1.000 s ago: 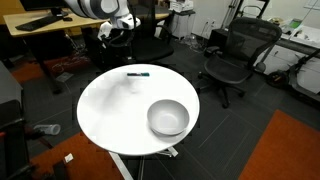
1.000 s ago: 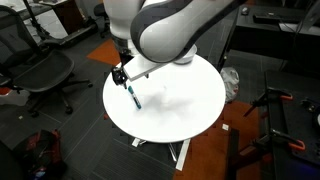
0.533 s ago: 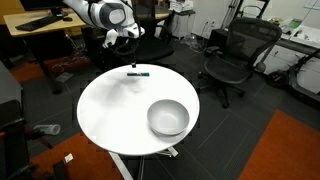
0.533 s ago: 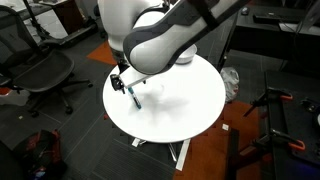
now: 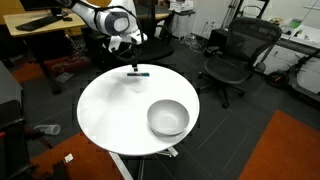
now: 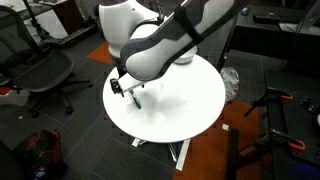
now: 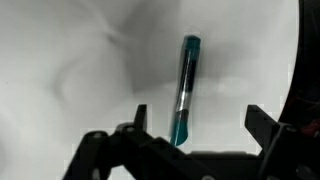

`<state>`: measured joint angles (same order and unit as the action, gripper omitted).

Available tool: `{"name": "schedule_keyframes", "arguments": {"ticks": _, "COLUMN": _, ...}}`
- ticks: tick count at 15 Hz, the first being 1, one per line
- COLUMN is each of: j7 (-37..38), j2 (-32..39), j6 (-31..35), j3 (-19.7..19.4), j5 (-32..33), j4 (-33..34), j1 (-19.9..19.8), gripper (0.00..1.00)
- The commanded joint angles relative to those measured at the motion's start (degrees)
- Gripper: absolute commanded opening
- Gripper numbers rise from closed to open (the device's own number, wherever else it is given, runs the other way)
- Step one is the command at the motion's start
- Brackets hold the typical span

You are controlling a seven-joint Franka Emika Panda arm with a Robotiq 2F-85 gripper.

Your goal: Put the marker in the bowl

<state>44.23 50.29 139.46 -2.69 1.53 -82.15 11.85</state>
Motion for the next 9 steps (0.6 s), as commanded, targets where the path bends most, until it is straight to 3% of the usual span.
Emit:
{"name": "schedule_keyframes", "arguments": {"ticks": 1, "j7": -1.54, "j2": 2.80, "j6": -1.09, "j3": -0.12, "j5": -1.64, "j4": 3.78, "j1": -0.43, "gripper": 1.00}}
{"name": "schedule_keyframes", "arguments": {"ticks": 9, "j7": -1.84, "j2": 6.56, "j6": -1.10, "j3": -0.30, "j5": -1.75, "j4": 7.07, "j1": -1.28, "gripper": 1.00}}
